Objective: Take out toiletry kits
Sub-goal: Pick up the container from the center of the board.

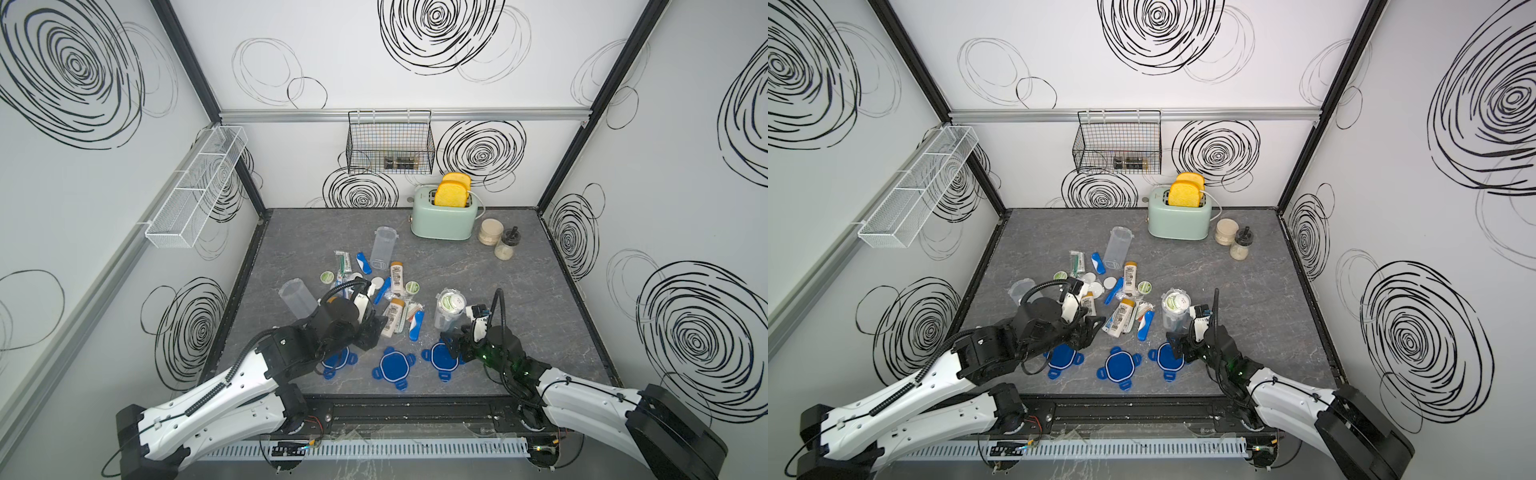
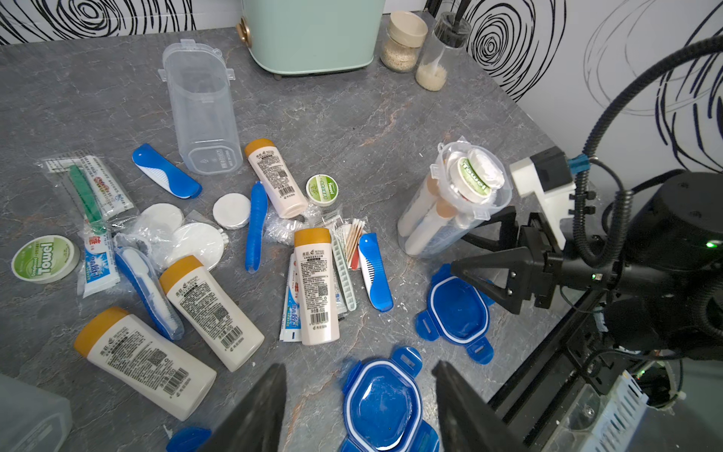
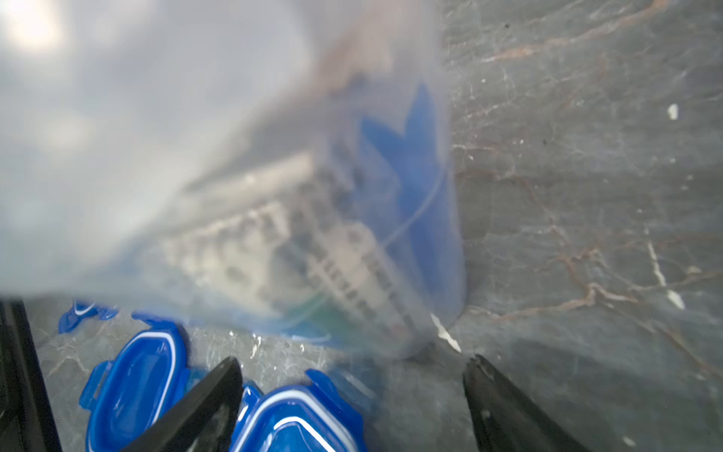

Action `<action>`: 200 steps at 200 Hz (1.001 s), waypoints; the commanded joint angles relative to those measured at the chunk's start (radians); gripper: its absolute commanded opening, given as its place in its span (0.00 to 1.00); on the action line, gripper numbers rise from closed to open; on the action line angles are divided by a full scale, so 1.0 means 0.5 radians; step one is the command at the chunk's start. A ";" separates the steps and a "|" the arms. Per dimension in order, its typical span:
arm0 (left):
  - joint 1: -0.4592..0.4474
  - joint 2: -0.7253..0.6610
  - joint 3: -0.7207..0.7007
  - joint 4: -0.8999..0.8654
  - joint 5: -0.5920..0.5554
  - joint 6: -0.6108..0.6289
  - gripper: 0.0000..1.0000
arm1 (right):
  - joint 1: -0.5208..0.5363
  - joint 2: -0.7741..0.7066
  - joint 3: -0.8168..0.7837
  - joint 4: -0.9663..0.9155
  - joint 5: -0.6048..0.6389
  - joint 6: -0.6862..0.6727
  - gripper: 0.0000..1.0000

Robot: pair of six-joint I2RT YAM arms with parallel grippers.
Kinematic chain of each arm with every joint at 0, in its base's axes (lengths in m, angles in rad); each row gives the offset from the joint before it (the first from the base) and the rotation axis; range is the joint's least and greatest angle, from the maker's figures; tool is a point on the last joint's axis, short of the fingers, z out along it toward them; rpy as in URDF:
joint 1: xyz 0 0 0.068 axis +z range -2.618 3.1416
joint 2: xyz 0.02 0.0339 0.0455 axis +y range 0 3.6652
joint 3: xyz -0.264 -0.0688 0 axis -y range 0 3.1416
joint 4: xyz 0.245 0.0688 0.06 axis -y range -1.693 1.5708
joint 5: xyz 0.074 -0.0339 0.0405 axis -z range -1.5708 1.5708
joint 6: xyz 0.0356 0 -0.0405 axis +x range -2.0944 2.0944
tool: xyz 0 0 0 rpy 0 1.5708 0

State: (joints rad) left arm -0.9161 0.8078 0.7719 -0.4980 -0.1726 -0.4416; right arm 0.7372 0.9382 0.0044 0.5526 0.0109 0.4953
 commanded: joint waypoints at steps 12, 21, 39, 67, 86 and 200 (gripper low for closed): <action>0.015 -0.013 -0.013 0.073 0.008 0.021 0.64 | 0.006 0.041 -0.042 0.303 0.093 -0.084 0.91; 0.016 -0.008 -0.013 0.072 0.011 0.021 0.64 | 0.004 0.055 -0.043 0.326 0.099 -0.089 0.91; 0.022 -0.007 -0.010 0.073 0.011 0.021 0.64 | 0.004 0.081 -0.036 0.348 0.086 -0.101 0.91; 0.025 -0.011 -0.013 0.077 0.016 0.021 0.64 | 0.005 0.132 -0.035 0.385 0.090 -0.099 0.91; 0.025 -0.014 -0.018 0.076 0.022 0.021 0.64 | 0.005 0.165 -0.048 0.445 0.116 -0.089 0.91; 0.037 0.013 -0.013 0.085 0.038 0.021 0.65 | 0.003 0.631 -0.001 0.945 0.156 -0.277 0.93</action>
State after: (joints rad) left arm -0.9096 0.8116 0.7719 -0.4976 -0.1574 -0.4412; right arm 0.7372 1.2087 0.0044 0.9291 0.0723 0.3958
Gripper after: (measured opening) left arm 0.644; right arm 0.922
